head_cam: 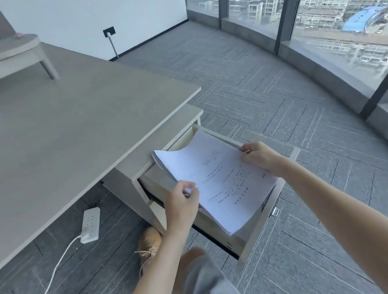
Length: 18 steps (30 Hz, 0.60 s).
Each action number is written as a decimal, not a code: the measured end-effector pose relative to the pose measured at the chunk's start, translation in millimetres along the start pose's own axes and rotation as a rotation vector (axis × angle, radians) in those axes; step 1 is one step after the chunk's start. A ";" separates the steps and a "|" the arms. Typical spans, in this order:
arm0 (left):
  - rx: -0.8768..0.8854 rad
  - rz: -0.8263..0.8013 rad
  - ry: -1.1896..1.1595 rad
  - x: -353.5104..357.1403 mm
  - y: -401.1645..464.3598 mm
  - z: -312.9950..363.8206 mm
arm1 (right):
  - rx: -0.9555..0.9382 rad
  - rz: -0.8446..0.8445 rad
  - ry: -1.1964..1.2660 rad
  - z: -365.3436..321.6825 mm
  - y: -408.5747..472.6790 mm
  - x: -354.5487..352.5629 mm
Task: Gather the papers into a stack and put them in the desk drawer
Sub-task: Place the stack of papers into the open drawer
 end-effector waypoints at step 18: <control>0.279 -0.242 0.891 60.8 64.9 -18.3 | -0.036 -0.100 -0.553 18.6 79.2 47.4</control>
Point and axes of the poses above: each hand's wrist, its own y-axis towards the middle knuckle, its own x-axis out of the palm, z = x × y, the point moved 5 cm from there along y, towards the middle knuckle, and after that the axes turned 6 degrees about -x, right-handed, at the moved point
